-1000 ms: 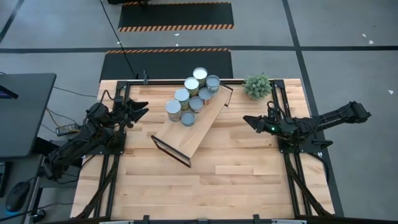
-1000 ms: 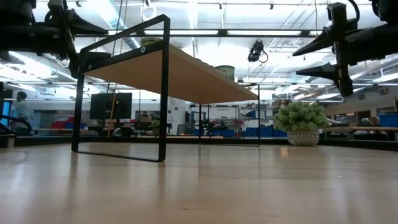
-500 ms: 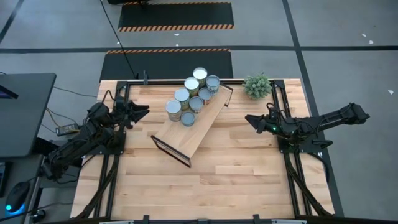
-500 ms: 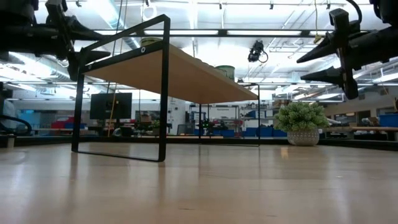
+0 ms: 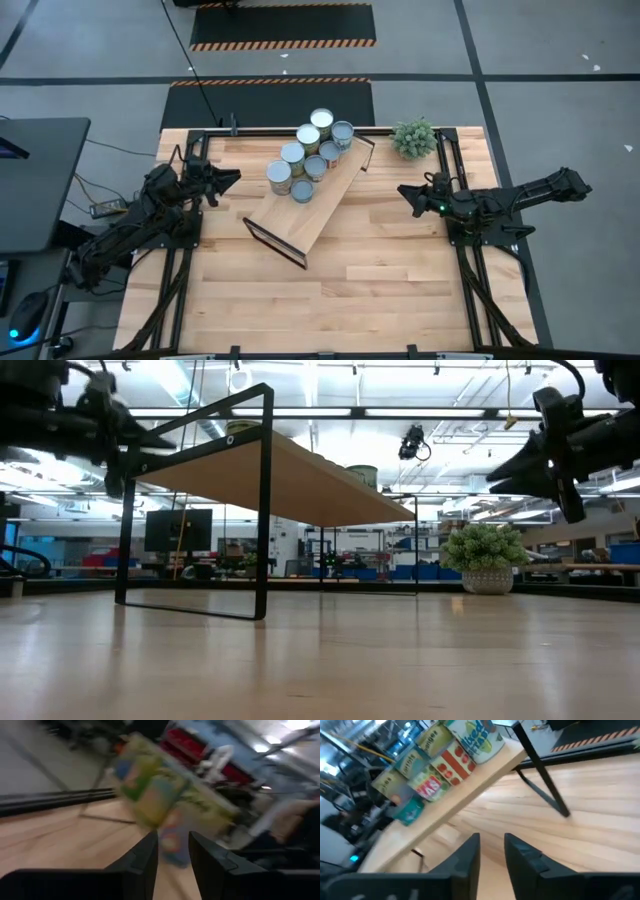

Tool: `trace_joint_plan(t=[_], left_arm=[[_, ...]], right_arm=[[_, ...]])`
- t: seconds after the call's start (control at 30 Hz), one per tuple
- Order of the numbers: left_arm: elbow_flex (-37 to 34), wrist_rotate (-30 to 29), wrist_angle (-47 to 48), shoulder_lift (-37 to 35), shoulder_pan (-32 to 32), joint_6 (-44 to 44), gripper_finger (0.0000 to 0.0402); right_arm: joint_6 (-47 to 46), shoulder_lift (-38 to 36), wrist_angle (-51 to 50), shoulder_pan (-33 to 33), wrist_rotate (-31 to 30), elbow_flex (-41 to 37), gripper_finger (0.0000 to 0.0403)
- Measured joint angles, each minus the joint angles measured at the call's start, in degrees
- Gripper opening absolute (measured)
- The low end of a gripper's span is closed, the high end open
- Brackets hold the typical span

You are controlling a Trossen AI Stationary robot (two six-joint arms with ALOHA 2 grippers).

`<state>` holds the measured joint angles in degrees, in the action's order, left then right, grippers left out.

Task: Pick and place cans onto a shelf
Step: Return to Home Position

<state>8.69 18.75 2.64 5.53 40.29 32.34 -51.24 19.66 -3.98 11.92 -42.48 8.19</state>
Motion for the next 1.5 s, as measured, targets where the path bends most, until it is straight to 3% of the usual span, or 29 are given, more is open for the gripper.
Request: trace_joint_plan(t=[0.1, 0.2, 0.4, 0.53, 0.7, 1.03, 1.5], left_arm=[[0.0, -4.0, 3.5, 0.0, 0.0, -0.1, 0.0119], [0.0, -4.1, 3.4, 0.0, 0.0, -3.0, 0.0138], [0.0, -4.7, 2.9, 0.0, 0.0, -4.8, 0.0206], [0.0, -4.8, 3.2, 0.0, 0.0, -6.0, 0.0228], [0.0, -5.2, 3.5, 0.1, 0.0, -5.3, 0.0231], [0.0, -5.6, 3.5, 0.1, 0.0, 6.2, 0.0231], [0.0, -4.8, 3.0, 0.1, 0.0, -3.3, 0.0231]], right_arm=[[1.4, 0.0, -1.9, 0.0, -2.0, 0.0, 0.0076], [2.3, 0.1, -1.9, 0.0, -4.6, 0.0, 0.0064], [2.4, 0.2, -1.7, 0.0, -2.4, 0.0, 0.006], [2.4, 0.2, -1.7, 0.0, 0.2, 0.0, 0.0061], [2.4, 0.2, -1.7, 0.0, 2.9, 0.0, 0.006], [2.4, 0.2, -1.7, 0.0, 4.9, 0.0, 0.006], [2.3, 0.2, -1.7, 0.0, 4.9, 0.0, 0.0059]])
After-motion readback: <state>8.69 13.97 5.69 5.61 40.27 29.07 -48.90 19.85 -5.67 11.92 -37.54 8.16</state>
